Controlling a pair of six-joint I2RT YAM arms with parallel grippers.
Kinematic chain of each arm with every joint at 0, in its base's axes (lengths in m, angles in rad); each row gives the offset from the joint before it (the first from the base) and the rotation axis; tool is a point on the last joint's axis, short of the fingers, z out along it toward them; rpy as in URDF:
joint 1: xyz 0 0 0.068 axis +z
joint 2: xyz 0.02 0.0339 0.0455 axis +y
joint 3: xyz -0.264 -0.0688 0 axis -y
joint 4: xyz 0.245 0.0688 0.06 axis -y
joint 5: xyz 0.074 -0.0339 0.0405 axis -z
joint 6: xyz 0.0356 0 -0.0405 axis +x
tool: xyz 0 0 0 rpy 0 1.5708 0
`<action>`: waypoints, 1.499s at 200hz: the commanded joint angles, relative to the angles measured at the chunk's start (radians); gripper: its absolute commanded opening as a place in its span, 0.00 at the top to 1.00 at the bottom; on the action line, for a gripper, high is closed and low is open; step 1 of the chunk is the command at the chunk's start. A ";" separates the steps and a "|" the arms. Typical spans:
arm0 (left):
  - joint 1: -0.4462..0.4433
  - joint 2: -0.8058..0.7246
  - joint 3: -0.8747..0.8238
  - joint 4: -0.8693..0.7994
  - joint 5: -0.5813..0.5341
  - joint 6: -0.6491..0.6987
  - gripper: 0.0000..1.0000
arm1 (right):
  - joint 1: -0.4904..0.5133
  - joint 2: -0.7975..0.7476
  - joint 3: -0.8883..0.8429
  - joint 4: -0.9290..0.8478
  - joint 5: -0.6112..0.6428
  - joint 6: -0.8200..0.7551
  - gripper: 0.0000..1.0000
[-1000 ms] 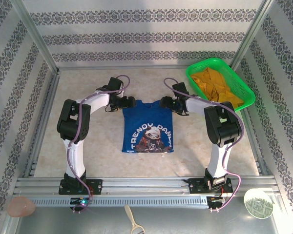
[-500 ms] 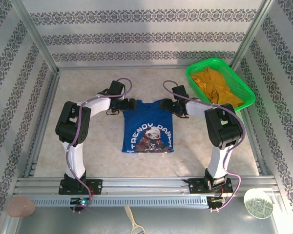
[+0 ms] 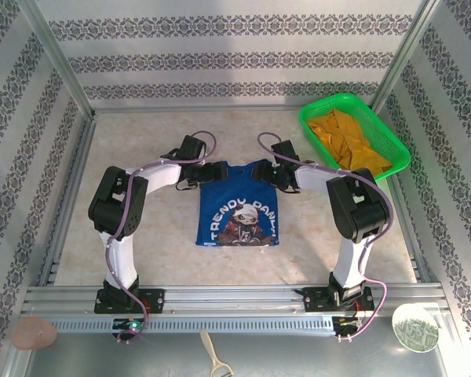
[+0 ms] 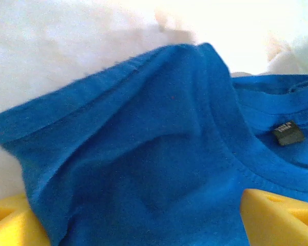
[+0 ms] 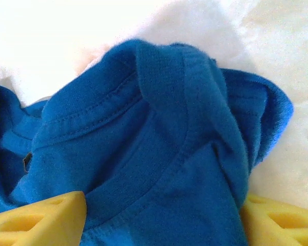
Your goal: Fold the inside-out t-shirt
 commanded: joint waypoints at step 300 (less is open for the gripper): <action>0.056 0.111 -0.152 0.421 0.295 -0.158 0.76 | -0.111 0.133 -0.067 0.370 -0.316 0.184 1.00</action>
